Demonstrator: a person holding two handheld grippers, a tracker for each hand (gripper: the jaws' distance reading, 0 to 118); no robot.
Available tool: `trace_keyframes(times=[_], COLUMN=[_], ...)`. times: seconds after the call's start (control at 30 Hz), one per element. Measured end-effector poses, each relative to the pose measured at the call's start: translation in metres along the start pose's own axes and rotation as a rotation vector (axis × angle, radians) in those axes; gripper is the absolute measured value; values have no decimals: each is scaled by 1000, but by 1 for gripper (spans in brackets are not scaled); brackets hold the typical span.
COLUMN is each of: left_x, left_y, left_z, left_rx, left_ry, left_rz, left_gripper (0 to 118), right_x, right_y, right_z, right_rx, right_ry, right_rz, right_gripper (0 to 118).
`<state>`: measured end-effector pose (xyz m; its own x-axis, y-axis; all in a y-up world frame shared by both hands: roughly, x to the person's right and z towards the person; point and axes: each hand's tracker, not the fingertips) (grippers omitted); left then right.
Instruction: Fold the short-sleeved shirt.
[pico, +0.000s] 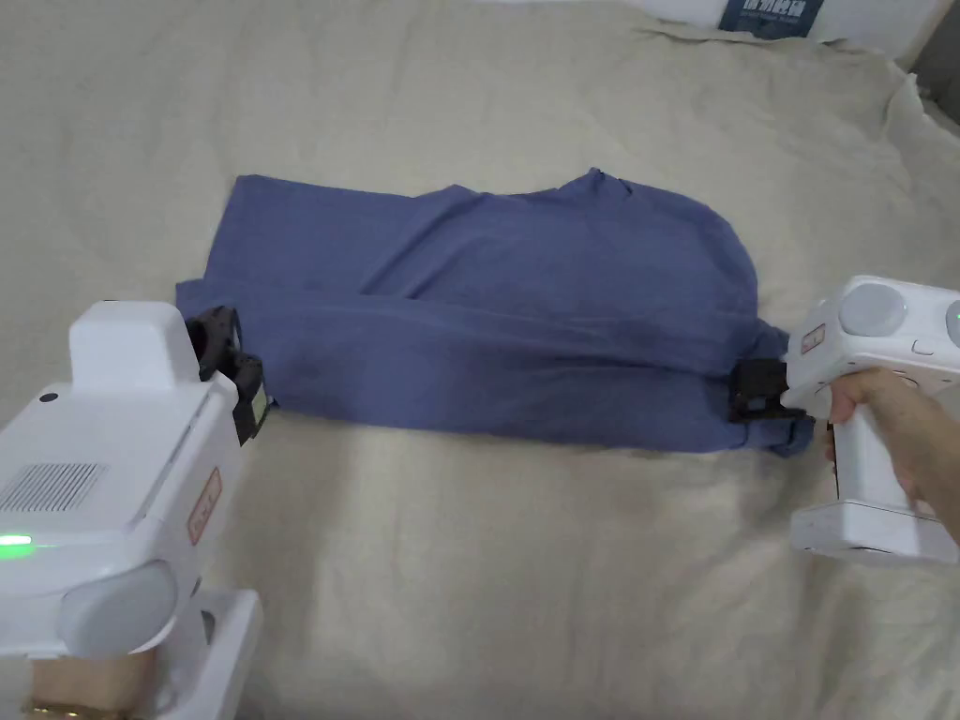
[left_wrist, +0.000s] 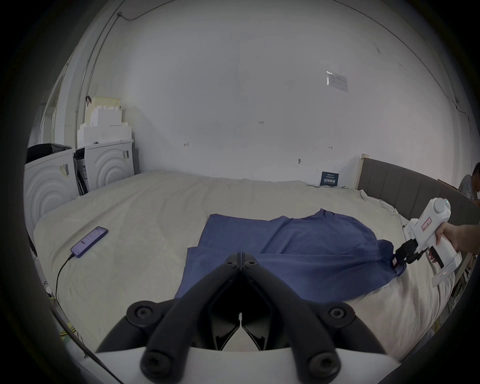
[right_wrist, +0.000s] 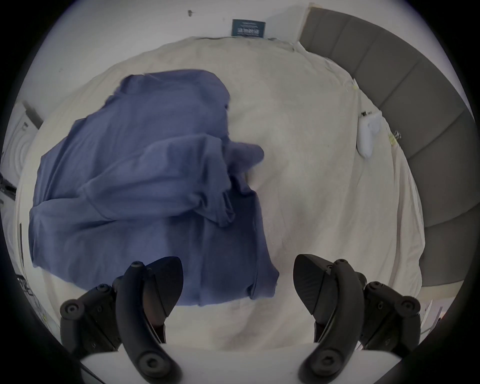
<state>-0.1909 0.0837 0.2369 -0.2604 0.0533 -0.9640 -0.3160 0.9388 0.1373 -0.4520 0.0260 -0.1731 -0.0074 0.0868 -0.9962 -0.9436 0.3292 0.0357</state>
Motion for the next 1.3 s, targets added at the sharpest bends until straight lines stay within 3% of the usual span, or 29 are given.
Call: trace_keyframes(times=[0.03,0.07,0.13,0.2,0.3,0.37,0.4,0.43,0.47,0.57,0.63,0.67,0.93,1.1,1.17,1.3], left_x=[0,0,0,2,3,2,0,-3,-7,-29,-44,-51,-89,-88,-86,-85], left_y=[0,0,-2,-2,-2,1,4,8,15,30,39,44,48,20,11,-2], left_z=[-2,-4,-5,-6,-5,-6,-7,-10,-17,-42,-59,-69,-149,-182,-190,-196], left_rx=[-5,-11,-17,-21,-26,-36,-47,-71,-141,-274,-318,-344,-647,-862,-899,-896], left_ry=[2,4,3,2,6,-3,-13,-30,-45,-89,-116,-108,-61,25,59,68], left_rz=[0,0,-2,-10,-16,-6,0,8,8,94,136,139,192,33,13,68], left_gripper=[0,0,0,0,0,0,5,20,41,71,114,116,117,116,108,72], right_x=[1,1,2,-1,-5,-2,0,2,4,7,7,7,6,4,3,1], right_y=[0,-1,-5,-6,-7,-8,-9,-9,-9,-11,-13,-14,-18,-18,-18,-19], right_z=[-3,-6,-7,-7,-3,2,5,8,11,18,20,20,18,17,18,20], right_rx=[-7,-12,5,0,21,25,37,40,45,66,75,75,80,80,82,83], right_ry=[5,17,47,78,53,68,81,84,88,105,121,121,119,111,109,107], right_rz=[-8,-20,-44,-51,18,1,-13,-16,-20,-30,-27,-17,-16,-12,-10,-3], right_gripper=[85,70,11,9,7,7,7,7,7,7,7,7,7,8,8,7])
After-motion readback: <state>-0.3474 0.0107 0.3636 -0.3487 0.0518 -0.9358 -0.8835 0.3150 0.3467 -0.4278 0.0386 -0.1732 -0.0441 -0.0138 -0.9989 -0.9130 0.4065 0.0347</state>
